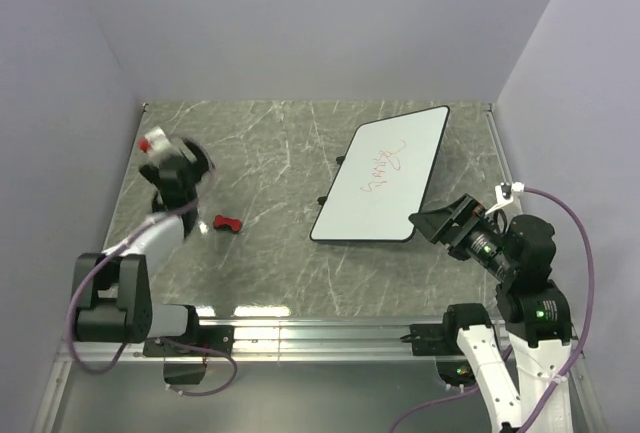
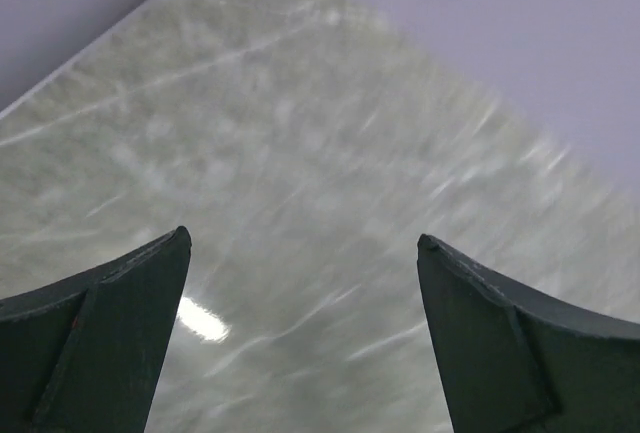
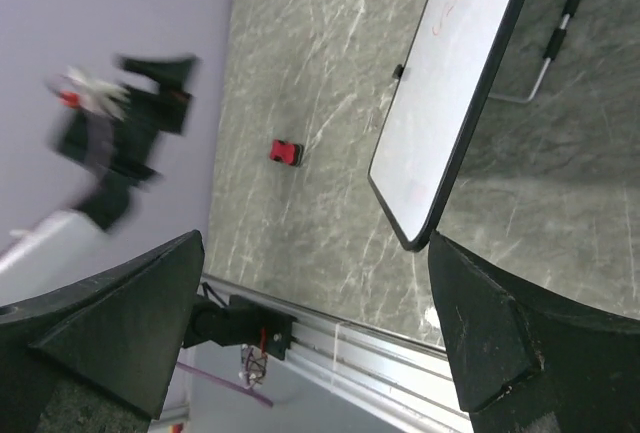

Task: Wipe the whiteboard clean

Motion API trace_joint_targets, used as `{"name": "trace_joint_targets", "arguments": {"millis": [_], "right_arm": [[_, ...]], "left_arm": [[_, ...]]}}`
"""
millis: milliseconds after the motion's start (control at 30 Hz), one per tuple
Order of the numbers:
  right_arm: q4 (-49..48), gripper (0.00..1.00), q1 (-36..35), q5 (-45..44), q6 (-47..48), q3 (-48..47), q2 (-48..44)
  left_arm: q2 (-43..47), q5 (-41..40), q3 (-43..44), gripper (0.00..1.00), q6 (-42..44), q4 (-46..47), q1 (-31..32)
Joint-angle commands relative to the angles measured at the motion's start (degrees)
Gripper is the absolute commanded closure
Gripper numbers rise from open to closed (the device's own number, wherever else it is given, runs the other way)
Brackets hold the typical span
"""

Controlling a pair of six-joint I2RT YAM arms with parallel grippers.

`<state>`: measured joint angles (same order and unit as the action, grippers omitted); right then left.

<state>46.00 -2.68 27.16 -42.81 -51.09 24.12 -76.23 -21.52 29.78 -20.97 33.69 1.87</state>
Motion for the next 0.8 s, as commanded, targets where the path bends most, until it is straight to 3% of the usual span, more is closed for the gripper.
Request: {"name": "trace_joint_targets", "arguments": {"millis": [0, 67, 167, 333, 367, 500, 767], "right_arm": [[-3.5, 0.00, -0.7, -1.0, 0.5, -1.6, 0.5], [-3.5, 0.00, -1.2, -3.9, -0.5, -1.3, -0.1], [-6.4, 0.00, -1.5, -4.1, -2.7, 0.9, -0.9], [-10.0, 0.00, -2.1, -3.3, -5.4, 3.5, -2.1], [-10.1, 0.00, -2.2, -3.2, -5.6, 4.1, -2.2], [-10.1, 0.00, -2.2, -2.6, -6.3, 5.8, -3.6], [-6.4, 0.00, -3.8, -3.5, -3.3, 6.0, -5.6]], "left_arm": [[2.1, -9.6, 25.5, 0.00, -29.5, -52.7, -1.2], [-4.7, 0.4, 36.4, 0.01, -20.3, -57.5, -3.3], [-11.7, -2.2, 44.8, 0.01, -24.1, -73.2, -2.7], [-7.6, 4.7, 40.2, 0.01, -32.4, -80.6, -2.2], [-6.7, 4.0, 40.2, 0.04, -37.3, -85.9, -0.1], [-1.4, 5.2, 39.7, 0.14, -46.7, -92.9, 3.0], [-0.3, 8.7, 34.0, 0.08, -58.0, -94.4, 6.3]]}}
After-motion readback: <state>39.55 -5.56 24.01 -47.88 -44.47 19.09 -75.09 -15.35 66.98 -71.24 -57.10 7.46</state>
